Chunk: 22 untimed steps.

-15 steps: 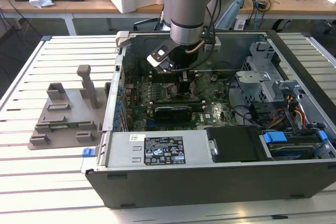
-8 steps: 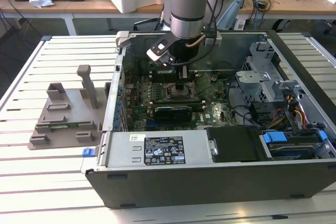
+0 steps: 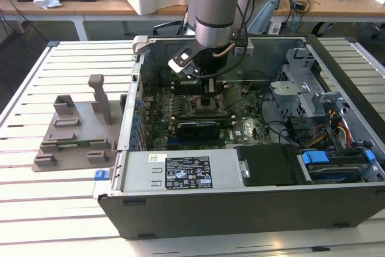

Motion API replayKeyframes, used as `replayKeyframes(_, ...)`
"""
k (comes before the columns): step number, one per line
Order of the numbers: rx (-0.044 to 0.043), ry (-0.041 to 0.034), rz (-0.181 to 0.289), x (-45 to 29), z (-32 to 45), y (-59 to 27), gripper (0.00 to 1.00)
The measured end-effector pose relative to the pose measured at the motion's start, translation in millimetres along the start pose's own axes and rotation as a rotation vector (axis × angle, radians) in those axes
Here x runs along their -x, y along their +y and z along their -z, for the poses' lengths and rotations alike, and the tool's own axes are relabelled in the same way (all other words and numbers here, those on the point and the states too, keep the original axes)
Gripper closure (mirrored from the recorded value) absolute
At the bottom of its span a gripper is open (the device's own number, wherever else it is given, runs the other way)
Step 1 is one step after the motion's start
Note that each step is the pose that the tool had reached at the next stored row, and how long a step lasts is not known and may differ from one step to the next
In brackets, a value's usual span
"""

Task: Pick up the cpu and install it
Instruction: 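Place the cpu into insertion slot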

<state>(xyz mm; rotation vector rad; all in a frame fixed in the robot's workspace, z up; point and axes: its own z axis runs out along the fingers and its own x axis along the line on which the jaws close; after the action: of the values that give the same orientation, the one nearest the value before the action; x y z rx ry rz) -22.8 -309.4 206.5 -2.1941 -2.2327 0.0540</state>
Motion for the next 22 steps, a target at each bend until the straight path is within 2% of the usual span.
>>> replayKeyframes(5, -0.0025, -0.0007, 0.003, 0.1, -3.1, 1.0, 0.89)
replayKeyframes(7, -0.0038, -0.0001, 0.003, 0.2, -3.1, 10.1, 0.89)
replayKeyframes(9, -0.0026, 0.0023, 0.003, -0.3, 2.0, 11.8, 0.89)
replayKeyframes(10, -0.0035, 0.0008, 0.003, 0.1, 6.8, 11.5, 0.89)
replayKeyframes(11, -0.0038, 0.0003, 0.003, 0.4, 14.9, 11.2, 0.89)
replayKeyframes(12, -0.0039, 0.0001, 0.003, 0.7, 28.2, 10.8, 0.89)
replayKeyframes(14, -0.0038, 0.0001, 0.003, 0.9, 42.1, 10.3, 0.89)
replayKeyframes(16, -0.0038, 0.0001, 0.003, 1.1, 53.6, 10.0, 0.89)
replayKeyframes(19, -0.0038, 0.0001, 0.003, 1.3, 66.4, 9.6, 0.89)
replayKeyframes(21, -0.0039, 0.0, 0.003, 1.5, 80.8, 9.1, 0.89)
replayKeyframes(22, -0.0039, 0.0, 0.003, 1.7, 93.2, 8.7, 0.89)
